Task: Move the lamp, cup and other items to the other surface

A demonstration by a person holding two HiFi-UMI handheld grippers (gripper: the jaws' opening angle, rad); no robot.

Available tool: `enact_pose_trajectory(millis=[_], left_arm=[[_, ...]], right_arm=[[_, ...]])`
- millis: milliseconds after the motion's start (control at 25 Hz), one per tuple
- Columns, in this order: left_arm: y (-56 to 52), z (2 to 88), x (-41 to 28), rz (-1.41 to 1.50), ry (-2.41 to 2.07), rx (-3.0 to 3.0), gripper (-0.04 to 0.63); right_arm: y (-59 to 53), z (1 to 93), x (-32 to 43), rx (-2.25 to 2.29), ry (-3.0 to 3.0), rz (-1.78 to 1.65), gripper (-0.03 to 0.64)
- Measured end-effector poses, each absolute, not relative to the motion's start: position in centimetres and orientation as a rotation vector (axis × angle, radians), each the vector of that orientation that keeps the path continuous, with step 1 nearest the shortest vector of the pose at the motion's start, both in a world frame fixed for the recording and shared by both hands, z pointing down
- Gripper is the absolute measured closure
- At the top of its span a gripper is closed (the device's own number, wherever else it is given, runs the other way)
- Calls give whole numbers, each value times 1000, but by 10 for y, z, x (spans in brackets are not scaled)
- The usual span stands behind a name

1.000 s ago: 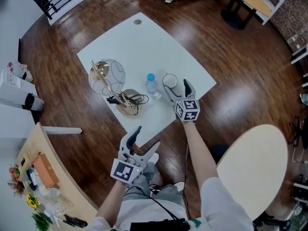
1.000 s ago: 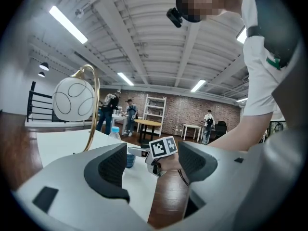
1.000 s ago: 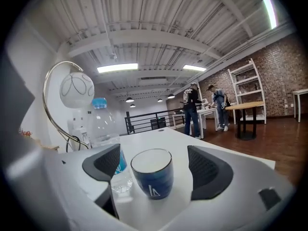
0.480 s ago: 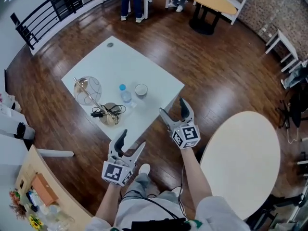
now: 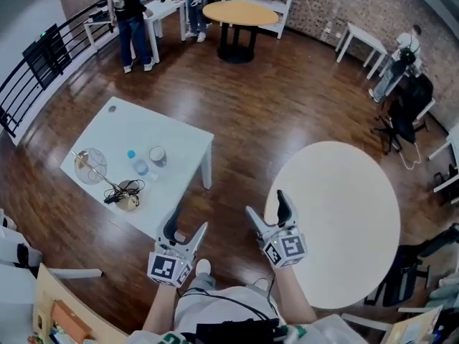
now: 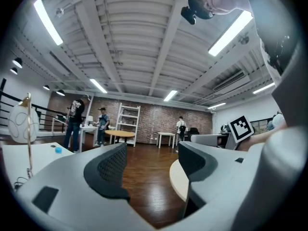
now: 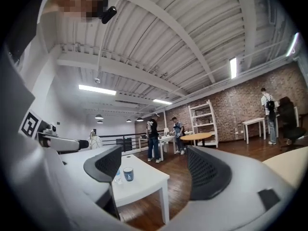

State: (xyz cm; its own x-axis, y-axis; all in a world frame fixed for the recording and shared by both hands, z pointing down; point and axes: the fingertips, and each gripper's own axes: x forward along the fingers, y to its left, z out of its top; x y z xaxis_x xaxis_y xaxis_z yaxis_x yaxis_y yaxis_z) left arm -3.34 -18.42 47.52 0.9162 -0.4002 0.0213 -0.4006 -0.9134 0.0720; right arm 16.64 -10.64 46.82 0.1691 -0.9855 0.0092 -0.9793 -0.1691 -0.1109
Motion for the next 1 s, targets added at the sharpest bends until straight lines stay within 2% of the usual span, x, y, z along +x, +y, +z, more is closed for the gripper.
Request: enact_pose_trajectory(millis=[280,560,1000], left_arm=[[-110,447,55,-66,-257,3058,264],[-40,437,93,-61,-101,3111,264],[11,421,137,-74,-63,3169,285]], right_arm=[[50,450,222,-2590,1583,-49,172],[174,431,253,-2753,1328,-32,172],[230,393,263,-2835,1244,96,189]])
